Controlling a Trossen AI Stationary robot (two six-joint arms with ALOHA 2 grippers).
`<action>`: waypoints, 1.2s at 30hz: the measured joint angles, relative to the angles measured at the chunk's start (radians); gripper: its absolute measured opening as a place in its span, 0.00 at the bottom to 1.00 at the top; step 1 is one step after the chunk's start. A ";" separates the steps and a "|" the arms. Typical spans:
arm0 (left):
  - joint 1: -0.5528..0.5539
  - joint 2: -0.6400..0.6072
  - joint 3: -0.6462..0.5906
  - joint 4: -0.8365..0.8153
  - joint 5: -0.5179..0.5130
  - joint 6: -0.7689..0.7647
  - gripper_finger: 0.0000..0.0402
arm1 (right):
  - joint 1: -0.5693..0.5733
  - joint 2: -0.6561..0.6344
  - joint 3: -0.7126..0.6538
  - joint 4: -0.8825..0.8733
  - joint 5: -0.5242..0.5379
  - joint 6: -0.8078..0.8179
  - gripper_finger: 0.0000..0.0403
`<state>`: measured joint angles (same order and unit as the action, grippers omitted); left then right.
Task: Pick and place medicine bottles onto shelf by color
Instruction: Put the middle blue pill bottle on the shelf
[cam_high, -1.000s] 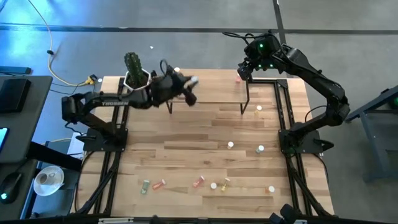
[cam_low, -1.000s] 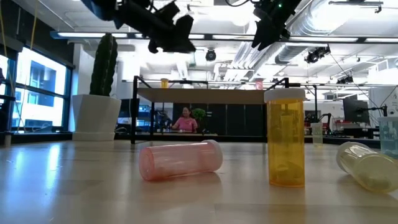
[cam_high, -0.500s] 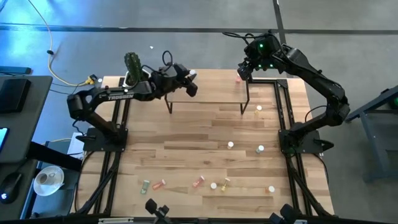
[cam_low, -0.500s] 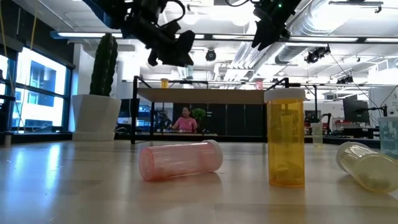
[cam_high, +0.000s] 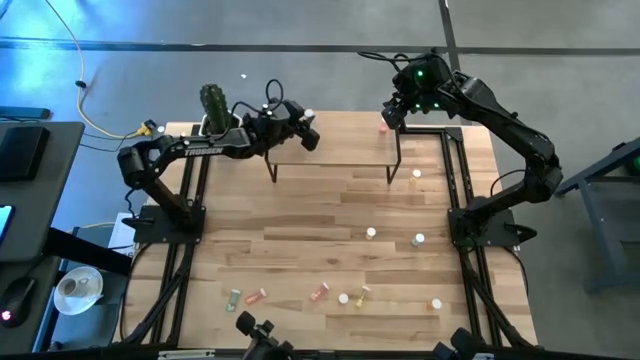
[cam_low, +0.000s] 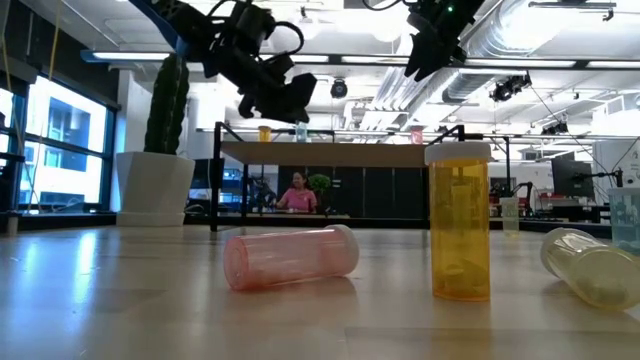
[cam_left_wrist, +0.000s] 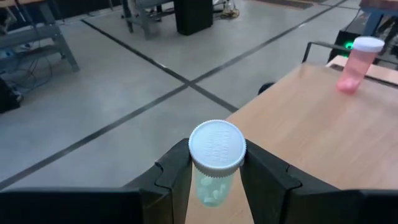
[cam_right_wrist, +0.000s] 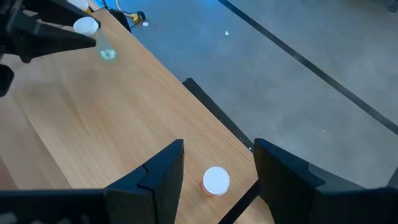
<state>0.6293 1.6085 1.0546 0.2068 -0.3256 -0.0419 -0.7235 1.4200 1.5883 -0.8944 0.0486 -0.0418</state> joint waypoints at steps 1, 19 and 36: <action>0.001 0.000 0.006 -0.008 0.000 -0.004 0.29 | 0.000 0.000 0.000 0.000 0.000 0.000 0.46; 0.012 0.062 0.016 -0.021 0.020 -0.026 0.29 | 0.000 0.000 0.000 0.000 0.000 -0.002 0.46; 0.014 0.062 0.016 -0.023 0.016 -0.027 0.29 | 0.000 0.000 0.000 0.000 0.000 -0.003 0.46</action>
<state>0.6430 1.6707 1.0710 0.1833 -0.3096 -0.0691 -0.7237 1.4200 1.5883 -0.8944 0.0490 -0.0447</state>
